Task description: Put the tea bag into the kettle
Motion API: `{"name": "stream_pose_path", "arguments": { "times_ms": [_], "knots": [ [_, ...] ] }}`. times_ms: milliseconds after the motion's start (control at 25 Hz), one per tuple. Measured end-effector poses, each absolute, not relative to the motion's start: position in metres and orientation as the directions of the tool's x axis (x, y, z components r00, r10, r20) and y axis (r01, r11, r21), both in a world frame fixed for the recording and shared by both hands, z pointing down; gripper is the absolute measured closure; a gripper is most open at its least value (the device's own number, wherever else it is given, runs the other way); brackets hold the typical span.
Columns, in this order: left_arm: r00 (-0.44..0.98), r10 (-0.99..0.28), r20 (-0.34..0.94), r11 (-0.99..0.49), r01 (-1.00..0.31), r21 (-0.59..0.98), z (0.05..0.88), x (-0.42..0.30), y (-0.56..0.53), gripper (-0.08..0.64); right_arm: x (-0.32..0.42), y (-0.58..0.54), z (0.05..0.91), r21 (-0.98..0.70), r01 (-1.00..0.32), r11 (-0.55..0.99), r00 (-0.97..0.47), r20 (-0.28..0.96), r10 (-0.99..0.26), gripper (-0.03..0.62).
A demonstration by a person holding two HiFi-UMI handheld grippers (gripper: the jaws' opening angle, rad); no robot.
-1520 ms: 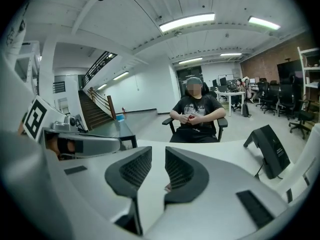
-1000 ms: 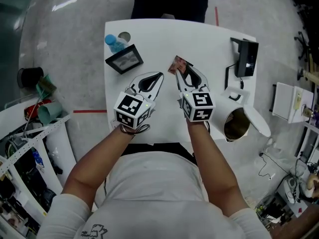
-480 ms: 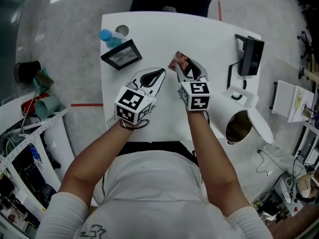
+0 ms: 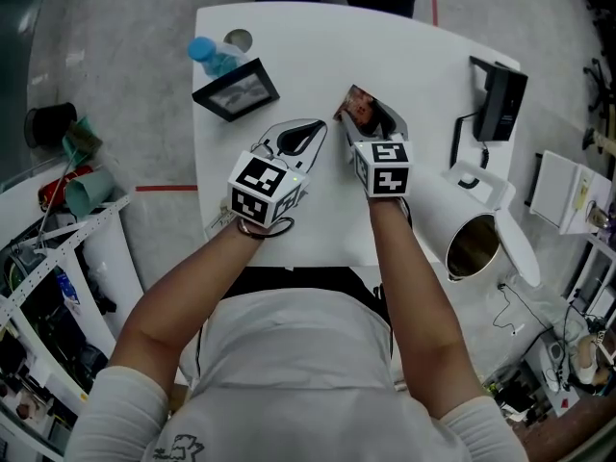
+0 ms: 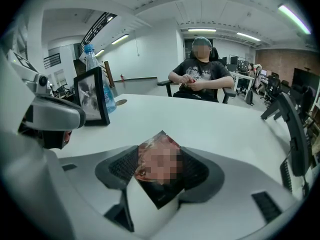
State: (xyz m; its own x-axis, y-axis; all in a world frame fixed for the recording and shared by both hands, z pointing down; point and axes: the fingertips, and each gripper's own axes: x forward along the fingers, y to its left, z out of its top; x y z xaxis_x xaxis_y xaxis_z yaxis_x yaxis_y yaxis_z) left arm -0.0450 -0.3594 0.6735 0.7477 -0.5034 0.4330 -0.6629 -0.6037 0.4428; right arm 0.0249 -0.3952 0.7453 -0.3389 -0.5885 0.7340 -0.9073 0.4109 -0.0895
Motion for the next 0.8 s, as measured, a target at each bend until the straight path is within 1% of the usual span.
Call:
{"name": "stream_pose_path", "arguments": {
  "times_ms": [240, 560, 680, 800],
  "knots": [
    [0.747, -0.506, 0.431, -0.607, -0.664, 0.437, 0.672, -0.047, -0.362, 0.551, 0.024, -0.397, 0.750, -0.046, -0.904, 0.425, -0.319, 0.734, -0.600, 0.337],
    [0.748, -0.505, 0.430, -0.609, -0.662, 0.437, 0.671, -0.044, -0.357, 0.551, 0.024, -0.395, 0.749, -0.048, -0.906, 0.422, -0.311, 0.750, -0.583, 0.342],
    [0.747, -0.506, 0.432, -0.606, -0.664, 0.439, 0.673, -0.044, -0.355, 0.552, 0.017, -0.394, 0.750, -0.035, -0.891, 0.453, -0.319, 0.758, -0.569, 0.393],
    [0.745, -0.507, 0.433, -0.603, -0.666, 0.440, 0.674, -0.045, -0.353, 0.551, 0.008, -0.391, 0.750, -0.018, -0.875, 0.484, -0.325, 0.763, -0.559, 0.466]
  ]
}}
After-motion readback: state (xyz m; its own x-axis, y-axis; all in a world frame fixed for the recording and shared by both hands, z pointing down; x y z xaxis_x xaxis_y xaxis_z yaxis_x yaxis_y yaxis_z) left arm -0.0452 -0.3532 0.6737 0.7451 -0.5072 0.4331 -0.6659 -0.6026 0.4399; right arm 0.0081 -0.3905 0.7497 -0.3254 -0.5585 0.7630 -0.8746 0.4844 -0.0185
